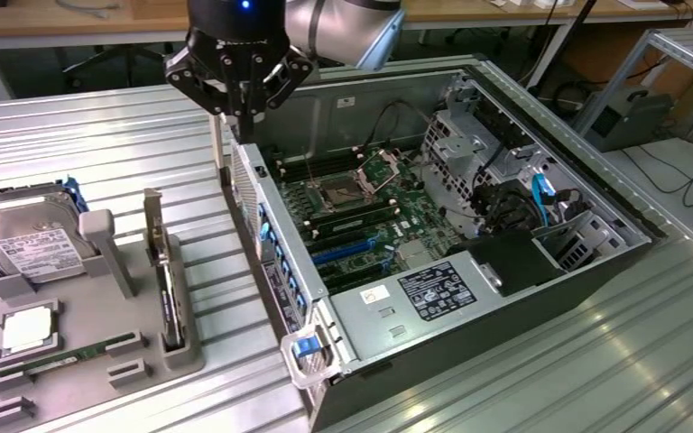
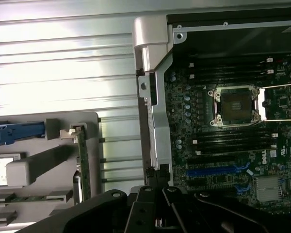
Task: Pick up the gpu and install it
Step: 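Reach for the gpu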
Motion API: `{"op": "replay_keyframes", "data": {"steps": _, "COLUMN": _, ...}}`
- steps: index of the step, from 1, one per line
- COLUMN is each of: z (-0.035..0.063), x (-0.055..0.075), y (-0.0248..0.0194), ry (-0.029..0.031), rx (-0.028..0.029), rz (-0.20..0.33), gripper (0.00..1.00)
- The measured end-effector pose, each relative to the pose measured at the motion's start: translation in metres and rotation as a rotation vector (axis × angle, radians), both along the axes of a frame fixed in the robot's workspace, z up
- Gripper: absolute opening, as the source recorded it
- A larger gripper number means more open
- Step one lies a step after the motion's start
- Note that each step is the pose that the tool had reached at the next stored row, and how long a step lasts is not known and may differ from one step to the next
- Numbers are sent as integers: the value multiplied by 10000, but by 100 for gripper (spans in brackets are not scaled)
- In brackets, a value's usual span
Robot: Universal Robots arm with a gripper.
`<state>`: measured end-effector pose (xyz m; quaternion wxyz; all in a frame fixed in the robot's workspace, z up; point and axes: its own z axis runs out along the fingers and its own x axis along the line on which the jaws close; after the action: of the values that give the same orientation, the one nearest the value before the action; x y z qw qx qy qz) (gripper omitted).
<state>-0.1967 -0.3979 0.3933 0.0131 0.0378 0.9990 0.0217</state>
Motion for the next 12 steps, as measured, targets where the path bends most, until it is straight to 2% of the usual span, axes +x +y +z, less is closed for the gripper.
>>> {"op": "replay_keyframes", "data": {"steps": 12, "z": 0, "x": -158, "y": 3, "ry": 1, "rx": -1, "rz": 0, "gripper": 11}}
